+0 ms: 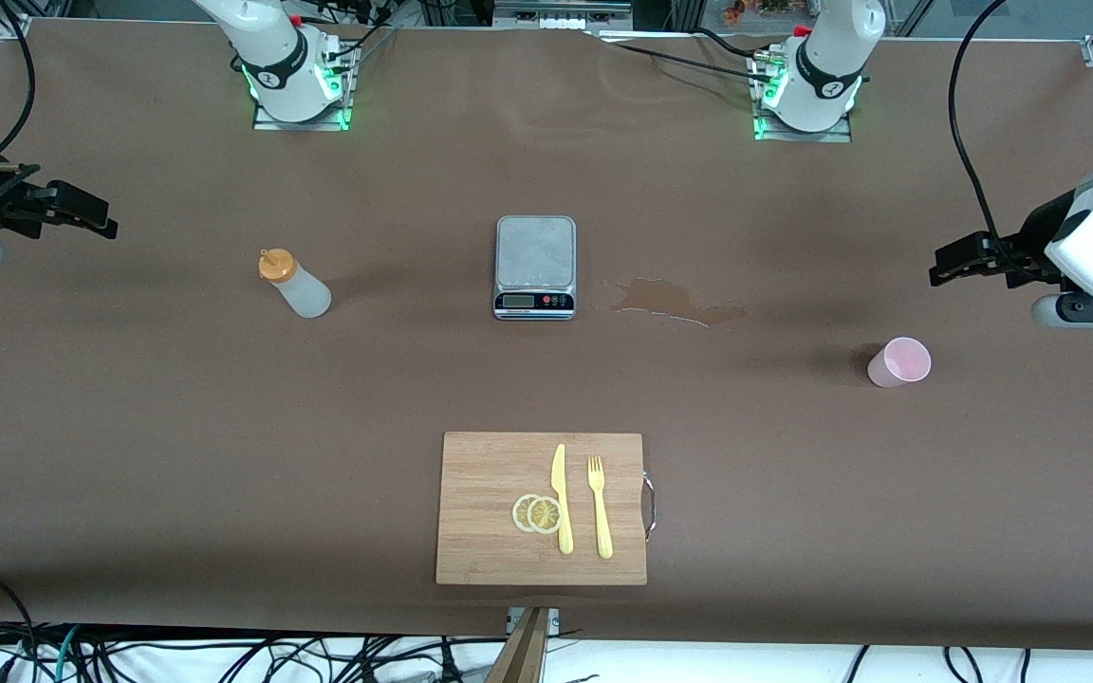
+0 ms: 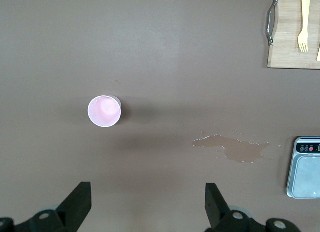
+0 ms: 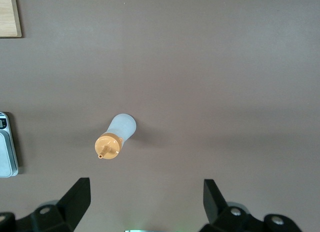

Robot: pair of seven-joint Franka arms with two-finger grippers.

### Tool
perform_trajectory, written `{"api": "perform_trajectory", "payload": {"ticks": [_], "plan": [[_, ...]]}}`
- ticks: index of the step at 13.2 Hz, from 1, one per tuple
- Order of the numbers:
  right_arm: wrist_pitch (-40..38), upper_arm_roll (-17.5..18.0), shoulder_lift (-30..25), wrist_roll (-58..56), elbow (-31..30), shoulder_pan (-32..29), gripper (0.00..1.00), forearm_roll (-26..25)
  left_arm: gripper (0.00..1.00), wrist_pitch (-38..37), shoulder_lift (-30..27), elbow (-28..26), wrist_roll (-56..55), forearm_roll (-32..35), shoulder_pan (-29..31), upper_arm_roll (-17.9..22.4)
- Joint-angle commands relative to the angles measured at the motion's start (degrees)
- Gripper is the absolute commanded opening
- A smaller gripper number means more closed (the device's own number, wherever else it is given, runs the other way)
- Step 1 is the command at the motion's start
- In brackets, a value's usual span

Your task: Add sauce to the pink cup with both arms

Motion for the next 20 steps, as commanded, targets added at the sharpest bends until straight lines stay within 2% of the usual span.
{"api": "perform_trajectory", "payload": {"ticks": [1,7,10,13,15,20], "plan": [[-1.1,0.2,0.3,0.3,1.2,-0.2,1.0,0.1,1.0,-1.1,0.4,1.3,1.0,0.3,-0.2,0.3],[-1.1,0.1,0.3,0.2,1.2,-0.2,1.0,0.1,1.0,-1.1,2.4,2.6,1.4,0.3,0.6,0.4],[-1.1,0.1,0.4,0.3,1.2,-0.3,1.0,0.1,1.0,-0.9,2.6,1.4,1.7,0.3,1.1,0.7],[-1.1,0.1,0.4,0.2,1.2,-0.3,1.0,0.1,1.0,0.7,4.4,-0.8,3.2,3.4,2.2,0.8],[-1.1,0.1,0.4,0.2,1.3,-0.2,1.0,0.1,1.0,5.3,5.4,-4.0,8.9,4.4,3.2,1.0],[-1.1,0.1,0.4,0.2,1.2,-0.3,1.0,0.1,1.0,20.8,6.7,-15.1,10.8,4.9,5.6,1.2]]}}
